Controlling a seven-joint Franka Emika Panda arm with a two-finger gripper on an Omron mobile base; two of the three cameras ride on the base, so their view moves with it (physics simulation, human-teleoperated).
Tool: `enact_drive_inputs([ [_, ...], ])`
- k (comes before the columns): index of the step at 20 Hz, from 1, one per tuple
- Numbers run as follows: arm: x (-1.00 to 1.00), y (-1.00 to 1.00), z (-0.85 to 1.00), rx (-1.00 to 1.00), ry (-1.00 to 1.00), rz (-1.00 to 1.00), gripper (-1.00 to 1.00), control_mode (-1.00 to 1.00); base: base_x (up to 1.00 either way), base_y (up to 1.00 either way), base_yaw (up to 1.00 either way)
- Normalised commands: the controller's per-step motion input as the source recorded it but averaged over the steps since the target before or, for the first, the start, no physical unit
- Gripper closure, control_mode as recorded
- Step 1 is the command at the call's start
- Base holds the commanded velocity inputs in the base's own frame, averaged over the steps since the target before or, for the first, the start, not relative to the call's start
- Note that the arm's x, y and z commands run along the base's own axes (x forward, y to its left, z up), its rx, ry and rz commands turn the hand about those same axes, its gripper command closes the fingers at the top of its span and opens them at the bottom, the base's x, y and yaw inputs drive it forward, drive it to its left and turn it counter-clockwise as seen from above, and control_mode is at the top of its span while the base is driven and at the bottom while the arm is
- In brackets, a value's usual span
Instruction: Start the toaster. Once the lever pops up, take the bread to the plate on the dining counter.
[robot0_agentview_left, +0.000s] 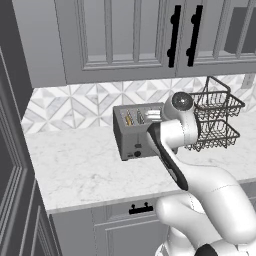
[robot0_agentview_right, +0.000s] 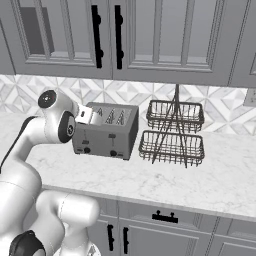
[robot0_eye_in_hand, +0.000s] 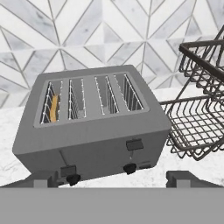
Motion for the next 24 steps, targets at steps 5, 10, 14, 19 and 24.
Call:
enact_drive_inputs([
  [5,0.00,0.00,0.00,0.00,0.00,0.00,-1.00,-1.00,0.00,0.00,0.00],
  [10,0.00,0.00,0.00,0.00,0.00,0.00,-1.00,-1.00,0.00,0.00,0.00],
  [14,0.00,0.00,0.00,0.00,0.00,0.00,-1.00,-1.00,0.00,0.00,0.00],
  [19,0.00,0.00,0.00,0.00,0.00,0.00,-1.00,-1.00,0.00,0.00,0.00],
  [24,0.00,0.00,0.00,0.00,0.00,0.00,-1.00,-1.00,0.00,0.00,0.00],
])
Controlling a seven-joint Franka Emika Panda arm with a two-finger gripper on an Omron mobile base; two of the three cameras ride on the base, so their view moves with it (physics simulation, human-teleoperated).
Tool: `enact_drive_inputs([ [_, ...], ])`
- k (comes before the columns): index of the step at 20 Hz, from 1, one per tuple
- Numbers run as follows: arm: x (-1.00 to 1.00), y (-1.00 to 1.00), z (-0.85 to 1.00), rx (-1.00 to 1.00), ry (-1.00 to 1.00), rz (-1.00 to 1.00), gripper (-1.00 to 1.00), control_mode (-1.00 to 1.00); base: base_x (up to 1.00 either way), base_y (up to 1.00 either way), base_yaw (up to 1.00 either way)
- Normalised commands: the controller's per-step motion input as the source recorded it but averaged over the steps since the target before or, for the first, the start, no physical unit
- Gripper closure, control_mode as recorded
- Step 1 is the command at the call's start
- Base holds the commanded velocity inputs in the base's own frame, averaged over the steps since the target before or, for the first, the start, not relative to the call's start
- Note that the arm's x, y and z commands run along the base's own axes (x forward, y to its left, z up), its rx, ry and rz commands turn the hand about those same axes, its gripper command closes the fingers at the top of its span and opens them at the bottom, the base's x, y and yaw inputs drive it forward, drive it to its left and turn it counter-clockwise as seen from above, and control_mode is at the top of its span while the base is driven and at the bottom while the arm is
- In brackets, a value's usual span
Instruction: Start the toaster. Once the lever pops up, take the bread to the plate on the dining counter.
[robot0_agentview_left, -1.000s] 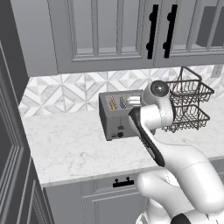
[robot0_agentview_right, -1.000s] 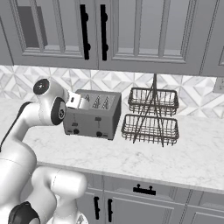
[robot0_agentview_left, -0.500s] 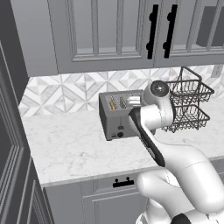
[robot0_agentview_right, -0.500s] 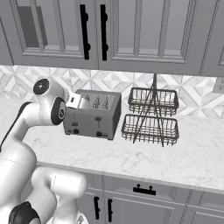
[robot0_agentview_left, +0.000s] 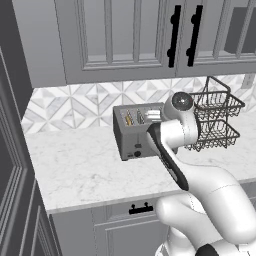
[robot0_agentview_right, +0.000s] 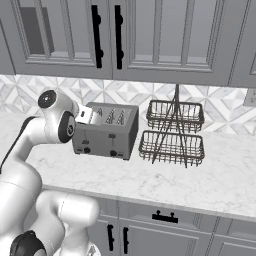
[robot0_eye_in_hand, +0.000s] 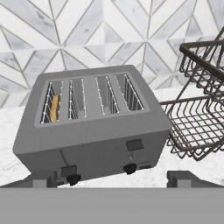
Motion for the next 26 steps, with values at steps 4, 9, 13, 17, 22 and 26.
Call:
enact_drive_inputs([
  [4,0.00,0.00,0.00,0.00,0.00,0.00,-1.00,-1.00,0.00,0.00,0.00],
  [9,0.00,0.00,0.00,0.00,0.00,0.00,-1.00,-1.00,0.00,0.00,0.00],
  [13,0.00,0.00,0.00,0.00,0.00,0.00,-1.00,-1.00,0.00,0.00,0.00],
  [17,0.00,0.00,0.00,0.00,0.00,0.00,-1.00,-1.00,0.00,0.00,0.00],
  [22,0.00,0.00,0.00,0.00,0.00,0.00,-1.00,-1.00,0.00,0.00,0.00],
  [26,0.00,0.00,0.00,0.00,0.00,0.00,-1.00,-1.00,0.00,0.00,0.00],
])
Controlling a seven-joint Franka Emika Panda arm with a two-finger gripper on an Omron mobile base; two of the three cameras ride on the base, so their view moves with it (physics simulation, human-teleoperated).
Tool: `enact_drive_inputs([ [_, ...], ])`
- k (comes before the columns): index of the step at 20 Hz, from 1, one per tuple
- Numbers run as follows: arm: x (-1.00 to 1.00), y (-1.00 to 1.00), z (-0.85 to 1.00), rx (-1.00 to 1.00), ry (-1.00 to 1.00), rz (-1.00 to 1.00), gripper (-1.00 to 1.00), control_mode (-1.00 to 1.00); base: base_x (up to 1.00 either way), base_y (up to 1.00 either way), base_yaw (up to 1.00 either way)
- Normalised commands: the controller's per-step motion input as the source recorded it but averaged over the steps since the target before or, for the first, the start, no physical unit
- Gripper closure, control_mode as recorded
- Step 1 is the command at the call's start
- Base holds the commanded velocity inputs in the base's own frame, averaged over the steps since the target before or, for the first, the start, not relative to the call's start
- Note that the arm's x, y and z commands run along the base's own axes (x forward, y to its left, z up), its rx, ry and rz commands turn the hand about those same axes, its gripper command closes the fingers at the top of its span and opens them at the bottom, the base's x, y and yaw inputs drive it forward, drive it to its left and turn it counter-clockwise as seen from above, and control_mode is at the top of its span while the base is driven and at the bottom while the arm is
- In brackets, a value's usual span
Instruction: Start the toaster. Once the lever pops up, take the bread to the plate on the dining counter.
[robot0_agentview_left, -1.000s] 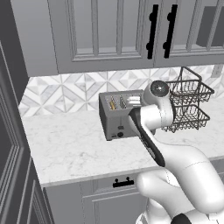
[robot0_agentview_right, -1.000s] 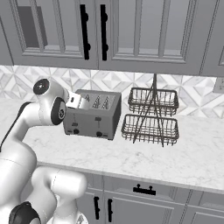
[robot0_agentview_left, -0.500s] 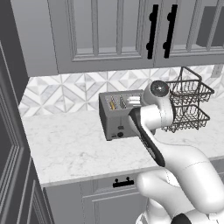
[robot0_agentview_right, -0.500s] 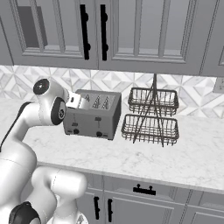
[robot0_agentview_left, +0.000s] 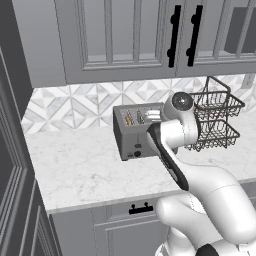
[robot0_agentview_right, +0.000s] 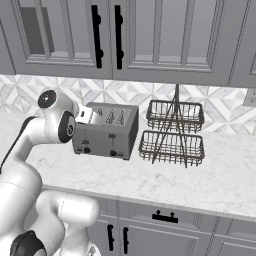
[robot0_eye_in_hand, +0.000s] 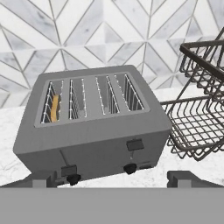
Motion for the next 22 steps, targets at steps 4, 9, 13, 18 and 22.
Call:
enact_drive_inputs([
  [4,0.00,0.00,0.00,0.00,0.00,0.00,-1.00,-1.00,0.00,0.00,0.00],
  [9,0.00,0.00,0.00,0.00,0.00,0.00,-1.00,-1.00,0.00,0.00,0.00],
  [13,0.00,0.00,0.00,0.00,0.00,0.00,-1.00,-1.00,0.00,0.00,0.00],
  [18,0.00,0.00,0.00,0.00,0.00,0.00,-1.00,-1.00,0.00,0.00,0.00],
  [22,0.00,0.00,0.00,0.00,0.00,0.00,-1.00,-1.00,0.00,0.00,0.00],
])
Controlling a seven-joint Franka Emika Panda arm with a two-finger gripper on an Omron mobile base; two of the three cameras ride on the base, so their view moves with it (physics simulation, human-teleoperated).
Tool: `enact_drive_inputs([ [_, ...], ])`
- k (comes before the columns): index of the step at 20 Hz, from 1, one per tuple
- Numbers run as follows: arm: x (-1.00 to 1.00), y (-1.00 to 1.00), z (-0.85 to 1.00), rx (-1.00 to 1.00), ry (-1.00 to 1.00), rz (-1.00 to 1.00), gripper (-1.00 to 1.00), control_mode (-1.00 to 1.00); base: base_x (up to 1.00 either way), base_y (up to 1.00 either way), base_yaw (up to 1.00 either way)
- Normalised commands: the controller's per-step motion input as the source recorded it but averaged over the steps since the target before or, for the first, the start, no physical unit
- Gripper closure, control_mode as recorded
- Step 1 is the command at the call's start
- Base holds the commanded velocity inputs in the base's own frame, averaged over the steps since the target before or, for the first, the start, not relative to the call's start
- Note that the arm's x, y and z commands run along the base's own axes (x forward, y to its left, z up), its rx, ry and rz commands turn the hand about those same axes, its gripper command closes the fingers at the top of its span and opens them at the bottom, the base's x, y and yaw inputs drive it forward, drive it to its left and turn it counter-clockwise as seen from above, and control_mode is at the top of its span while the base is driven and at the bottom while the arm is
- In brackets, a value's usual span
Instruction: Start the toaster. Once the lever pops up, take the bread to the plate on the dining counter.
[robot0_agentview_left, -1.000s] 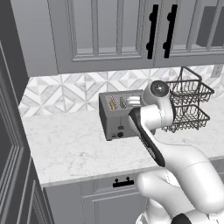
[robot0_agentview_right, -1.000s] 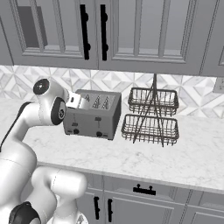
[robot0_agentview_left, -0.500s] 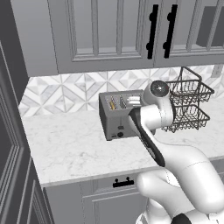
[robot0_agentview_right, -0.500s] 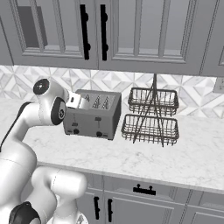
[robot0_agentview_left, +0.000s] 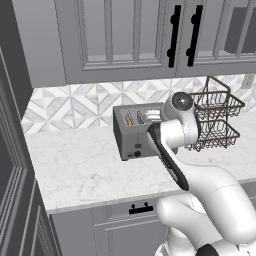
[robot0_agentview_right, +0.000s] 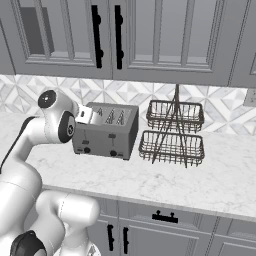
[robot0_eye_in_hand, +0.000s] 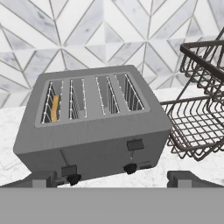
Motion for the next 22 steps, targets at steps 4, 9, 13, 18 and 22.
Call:
enact_drive_inputs([
  [4,0.00,0.00,0.00,0.00,0.00,0.00,-1.00,-1.00,0.00,0.00,0.00],
  [9,0.00,0.00,0.00,0.00,0.00,0.00,-1.00,-1.00,0.00,0.00,0.00],
  [13,0.00,0.00,0.00,0.00,0.00,0.00,-1.00,-1.00,0.00,0.00,0.00],
  [18,0.00,0.00,0.00,0.00,0.00,0.00,-1.00,-1.00,0.00,0.00,0.00],
  [22,0.00,0.00,0.00,0.00,0.00,0.00,-1.00,-1.00,0.00,0.00,0.00],
])
